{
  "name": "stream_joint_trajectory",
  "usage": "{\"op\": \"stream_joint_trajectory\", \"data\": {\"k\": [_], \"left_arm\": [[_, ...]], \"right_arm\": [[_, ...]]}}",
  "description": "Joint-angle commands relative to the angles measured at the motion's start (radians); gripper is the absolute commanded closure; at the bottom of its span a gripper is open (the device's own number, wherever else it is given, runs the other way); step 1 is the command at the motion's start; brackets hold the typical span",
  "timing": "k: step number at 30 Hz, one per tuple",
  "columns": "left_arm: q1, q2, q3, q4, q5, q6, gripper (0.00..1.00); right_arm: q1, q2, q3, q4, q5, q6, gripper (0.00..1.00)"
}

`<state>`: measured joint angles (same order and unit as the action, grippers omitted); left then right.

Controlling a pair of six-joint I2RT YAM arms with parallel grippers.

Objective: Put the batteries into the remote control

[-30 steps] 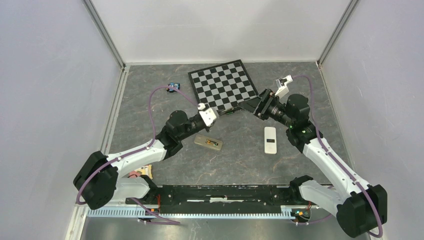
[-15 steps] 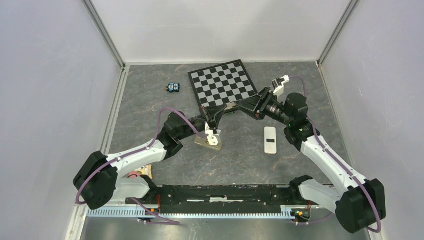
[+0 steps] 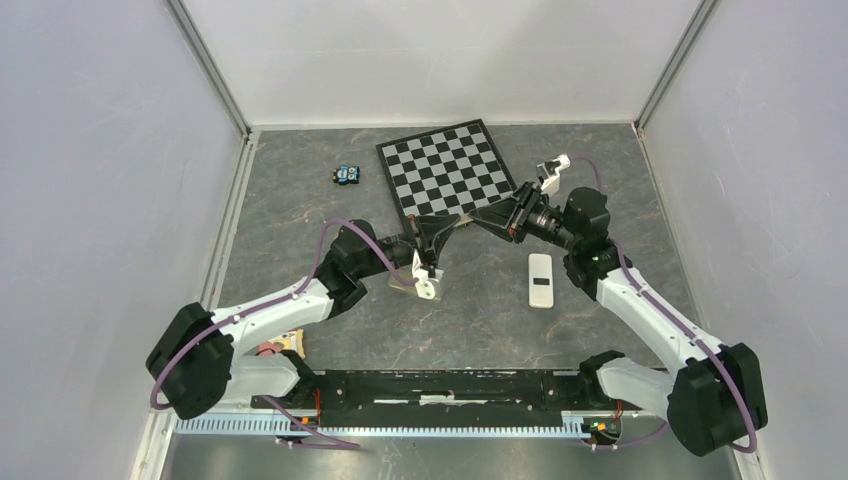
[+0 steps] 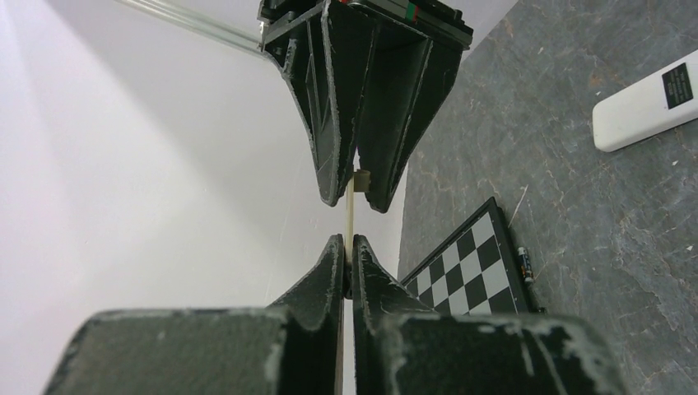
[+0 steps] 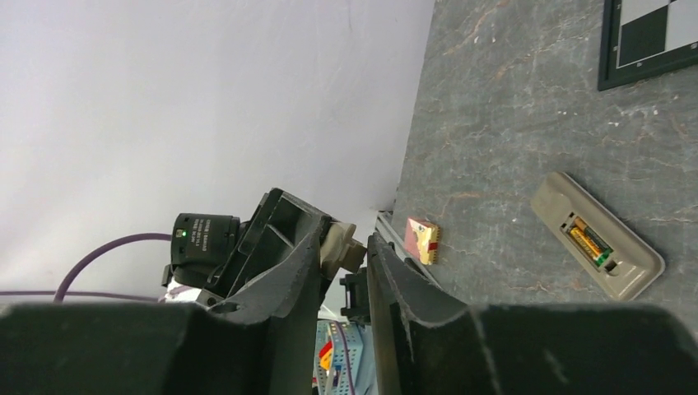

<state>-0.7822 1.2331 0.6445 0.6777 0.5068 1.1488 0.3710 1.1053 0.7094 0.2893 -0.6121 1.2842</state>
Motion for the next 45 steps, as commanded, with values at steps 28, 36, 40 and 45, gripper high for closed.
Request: {"op": "stream_joint_trajectory", "data": {"k": [28,36,40,45], "left_arm": [[-0.001,-0.166,0.024,-0.089,-0.226,-1.757,0.0],[0.025,-0.156,0.038,-0.002,-0.249,-2.168,0.01],[0.027,-0.082,0.095,0.003,-0.202,-2.235,0.1],[0.032,-0.038,0.118,-0.043,-0.199,-2.25,0.21]], "right_arm": [[-0.008,-0.086,-0.132,0.302,0.206,-0.143,1.0],[-0.008,-0.115,-0.175,0.366,0.089,-0.019,1.0],[-0.007,-0.132,-0.194,0.393,0.052,0.038,1.0],[-0.007,-0.139,-0.221,0.473,0.035,0.103,1.0]]}}
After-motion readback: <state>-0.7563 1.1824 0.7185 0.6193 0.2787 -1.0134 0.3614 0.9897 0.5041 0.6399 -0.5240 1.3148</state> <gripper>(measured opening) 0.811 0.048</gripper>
